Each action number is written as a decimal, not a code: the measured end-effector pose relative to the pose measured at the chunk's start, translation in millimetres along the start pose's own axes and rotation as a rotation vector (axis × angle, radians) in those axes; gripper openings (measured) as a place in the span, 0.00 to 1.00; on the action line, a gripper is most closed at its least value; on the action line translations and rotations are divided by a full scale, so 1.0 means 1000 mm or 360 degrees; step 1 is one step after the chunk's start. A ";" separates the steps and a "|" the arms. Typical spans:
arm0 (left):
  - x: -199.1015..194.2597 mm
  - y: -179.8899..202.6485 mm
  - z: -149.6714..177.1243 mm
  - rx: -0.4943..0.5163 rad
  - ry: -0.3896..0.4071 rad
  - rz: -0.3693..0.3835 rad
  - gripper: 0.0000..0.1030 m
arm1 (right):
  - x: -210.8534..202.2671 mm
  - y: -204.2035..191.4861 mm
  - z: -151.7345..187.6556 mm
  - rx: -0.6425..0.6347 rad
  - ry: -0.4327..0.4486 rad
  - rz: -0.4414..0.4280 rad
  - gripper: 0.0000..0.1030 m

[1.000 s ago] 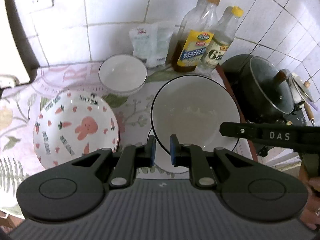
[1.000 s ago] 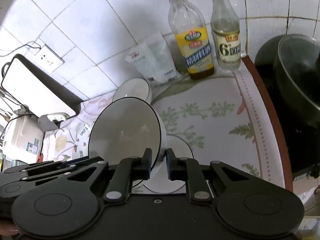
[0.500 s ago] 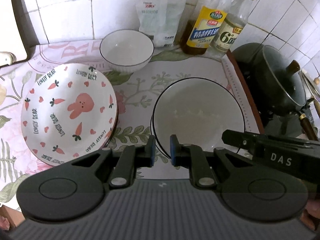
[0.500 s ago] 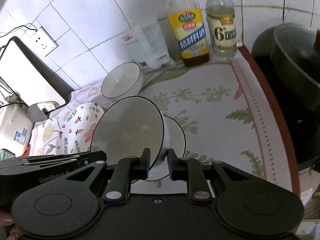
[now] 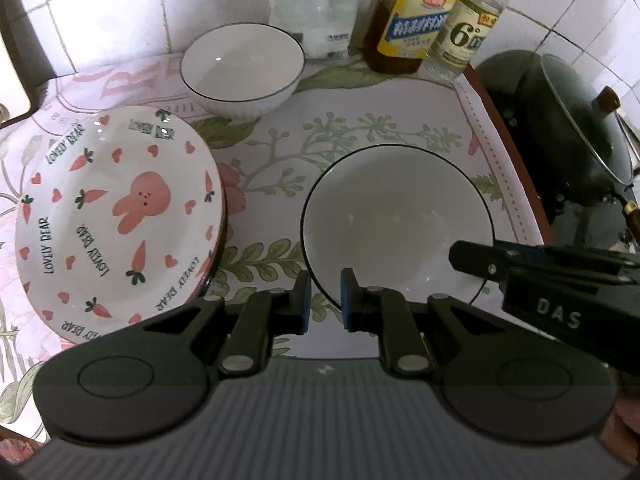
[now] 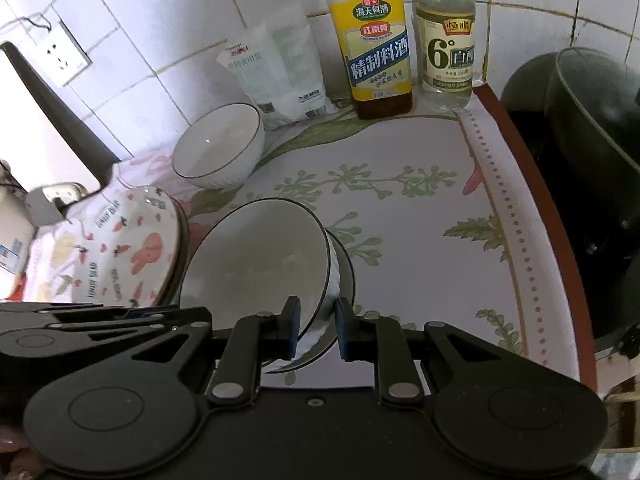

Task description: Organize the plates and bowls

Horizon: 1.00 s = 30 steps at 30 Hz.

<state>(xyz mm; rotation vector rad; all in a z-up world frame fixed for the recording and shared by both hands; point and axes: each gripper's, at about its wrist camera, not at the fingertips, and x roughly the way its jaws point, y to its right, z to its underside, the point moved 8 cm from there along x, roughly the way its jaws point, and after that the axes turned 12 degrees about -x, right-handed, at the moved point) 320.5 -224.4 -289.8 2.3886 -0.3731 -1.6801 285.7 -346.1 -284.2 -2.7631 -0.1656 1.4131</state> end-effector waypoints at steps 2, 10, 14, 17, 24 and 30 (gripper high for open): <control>0.003 0.001 0.000 0.0014 -0.0020 0.0003 0.13 | 0.003 0.000 0.001 -0.0021 -0.0016 0.0035 0.22; 0.004 0.003 -0.004 0.0072 -0.0092 0.0018 0.16 | 0.008 -0.001 0.003 -0.0079 -0.0022 0.0124 0.22; -0.007 0.004 -0.009 0.0123 -0.0123 0.0039 0.23 | -0.005 0.002 -0.001 -0.0048 0.0005 0.0136 0.22; -0.020 0.002 -0.016 0.0145 -0.0140 0.0070 0.34 | -0.021 0.002 -0.008 0.0005 0.0043 0.0104 0.25; -0.054 -0.010 -0.035 0.0214 -0.0133 0.0137 0.40 | -0.050 -0.017 -0.028 0.0080 0.0069 0.0033 0.35; -0.074 -0.026 -0.043 0.0281 -0.0162 0.0195 0.41 | -0.063 -0.046 -0.046 0.0115 0.0091 -0.0065 0.45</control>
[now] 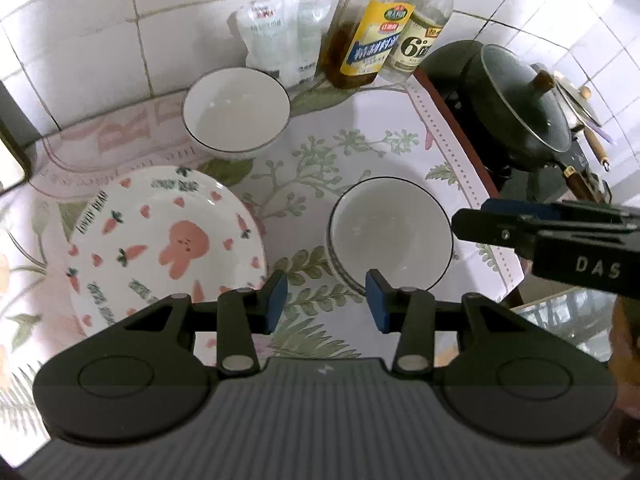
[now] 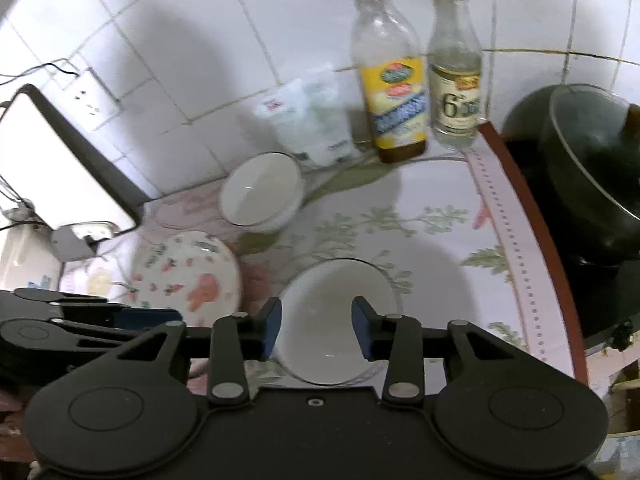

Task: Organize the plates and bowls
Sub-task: 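Move the right tool to the last white bowl and close on its rim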

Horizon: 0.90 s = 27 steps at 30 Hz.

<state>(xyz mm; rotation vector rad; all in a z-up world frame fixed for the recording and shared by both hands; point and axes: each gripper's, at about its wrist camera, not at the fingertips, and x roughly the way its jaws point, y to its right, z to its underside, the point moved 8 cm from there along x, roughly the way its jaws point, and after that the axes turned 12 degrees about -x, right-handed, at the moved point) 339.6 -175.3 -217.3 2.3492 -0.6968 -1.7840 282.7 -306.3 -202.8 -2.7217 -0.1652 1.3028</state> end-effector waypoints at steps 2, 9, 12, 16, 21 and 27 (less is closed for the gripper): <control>-0.007 -0.007 -0.002 0.0023 0.0005 0.0001 0.42 | -0.002 -0.011 -0.006 0.0023 0.0008 -0.0043 0.48; -0.030 -0.035 -0.022 0.0110 0.0060 0.0027 0.42 | 0.001 -0.043 -0.031 0.0071 0.0023 -0.0203 0.50; -0.039 -0.048 -0.037 0.0131 0.0107 0.0053 0.42 | 0.007 -0.050 -0.041 0.0061 0.0016 -0.0195 0.50; -0.043 -0.067 -0.061 0.0118 0.0196 0.0069 0.42 | 0.022 -0.050 -0.057 0.0087 0.0010 -0.0206 0.56; -0.026 -0.093 -0.090 -0.0018 0.0267 0.0065 0.44 | 0.062 -0.037 -0.073 0.0204 -0.0014 -0.0226 0.56; 0.023 -0.114 -0.121 -0.0110 0.0266 0.0033 0.44 | 0.117 -0.010 -0.084 0.0375 -0.0040 -0.0191 0.56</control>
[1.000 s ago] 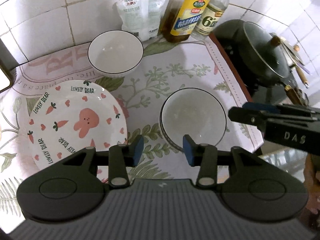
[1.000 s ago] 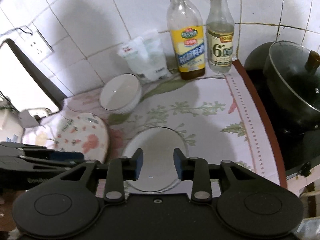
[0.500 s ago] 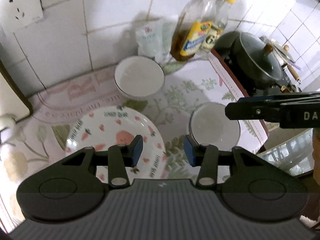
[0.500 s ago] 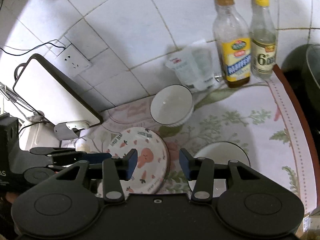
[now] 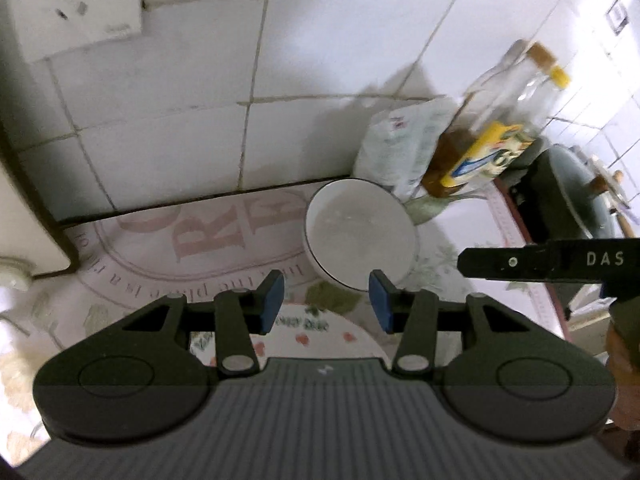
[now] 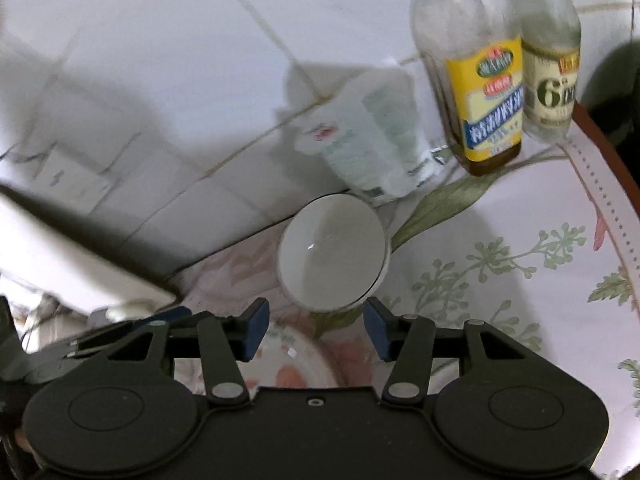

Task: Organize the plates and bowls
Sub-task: 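Move the right tool to the last white bowl and close on its rim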

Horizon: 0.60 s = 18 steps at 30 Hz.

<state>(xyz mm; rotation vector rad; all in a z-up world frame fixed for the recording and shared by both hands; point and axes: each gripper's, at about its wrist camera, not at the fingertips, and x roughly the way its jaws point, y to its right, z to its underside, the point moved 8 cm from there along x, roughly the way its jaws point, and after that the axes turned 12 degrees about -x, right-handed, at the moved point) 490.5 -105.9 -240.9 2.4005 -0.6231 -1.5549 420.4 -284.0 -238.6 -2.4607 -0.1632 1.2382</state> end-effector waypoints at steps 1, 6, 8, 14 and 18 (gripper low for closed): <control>0.008 -0.003 -0.001 -0.0001 -0.0015 -0.0008 0.44 | 0.006 0.002 -0.002 0.0014 0.0001 -0.0004 0.56; 0.041 -0.010 -0.010 0.0034 -0.0028 -0.0068 0.44 | 0.038 0.022 -0.005 0.0114 -0.0012 -0.0007 0.56; 0.050 -0.013 -0.014 0.0031 -0.0025 -0.0099 0.44 | 0.049 0.029 -0.005 0.0160 -0.0032 0.0005 0.56; 0.078 -0.009 -0.024 0.0113 -0.0026 -0.0188 0.43 | 0.073 0.041 -0.004 0.0250 -0.0062 0.0087 0.55; 0.093 -0.012 -0.026 0.0080 -0.0060 -0.0200 0.43 | 0.077 0.041 -0.003 0.0269 -0.0065 0.0087 0.54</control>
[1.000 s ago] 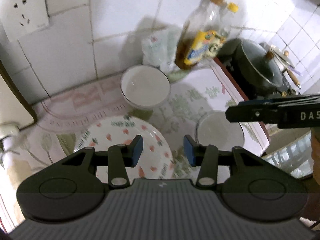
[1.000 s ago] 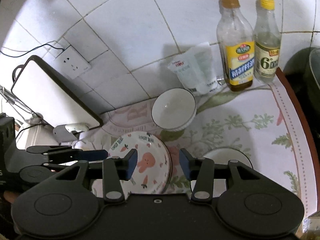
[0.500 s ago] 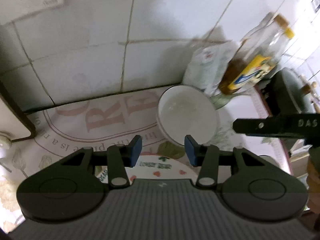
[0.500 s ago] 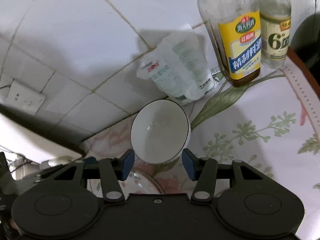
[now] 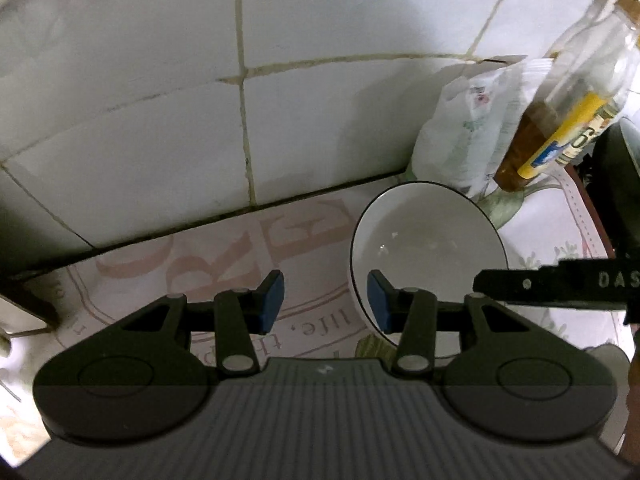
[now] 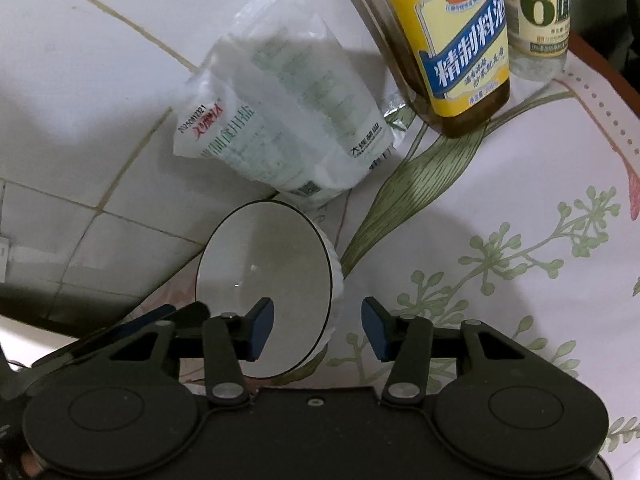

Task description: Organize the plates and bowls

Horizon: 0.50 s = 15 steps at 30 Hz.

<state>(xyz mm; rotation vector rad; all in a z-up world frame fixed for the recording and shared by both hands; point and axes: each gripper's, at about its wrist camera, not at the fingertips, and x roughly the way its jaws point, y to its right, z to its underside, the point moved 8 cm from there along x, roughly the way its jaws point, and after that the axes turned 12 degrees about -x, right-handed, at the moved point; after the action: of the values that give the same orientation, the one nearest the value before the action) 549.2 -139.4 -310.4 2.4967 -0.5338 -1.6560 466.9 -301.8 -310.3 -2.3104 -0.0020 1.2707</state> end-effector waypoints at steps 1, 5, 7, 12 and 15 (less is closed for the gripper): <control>0.003 0.000 0.000 -0.0009 -0.0011 0.0001 0.43 | 0.001 0.000 0.000 -0.0003 0.0002 0.0010 0.54; 0.012 0.002 0.000 0.0010 -0.0023 -0.0011 0.37 | 0.007 0.004 -0.002 0.0025 -0.0006 0.0019 0.47; 0.015 0.003 0.000 -0.0005 -0.0045 0.0003 0.30 | 0.011 0.005 -0.002 0.0036 -0.0014 0.0004 0.31; 0.017 0.015 0.006 0.0042 -0.0130 0.0046 0.08 | 0.011 0.008 -0.001 0.0040 0.0018 0.0043 0.14; 0.010 0.022 0.012 0.0076 -0.0132 0.0027 0.08 | 0.002 0.006 0.001 0.0027 0.0037 0.0067 0.14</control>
<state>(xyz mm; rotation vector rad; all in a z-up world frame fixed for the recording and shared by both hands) 536.8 -161.7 -317.7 2.4576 -0.6085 -1.7677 466.4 -306.2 -314.9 -2.3218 0.0652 1.2595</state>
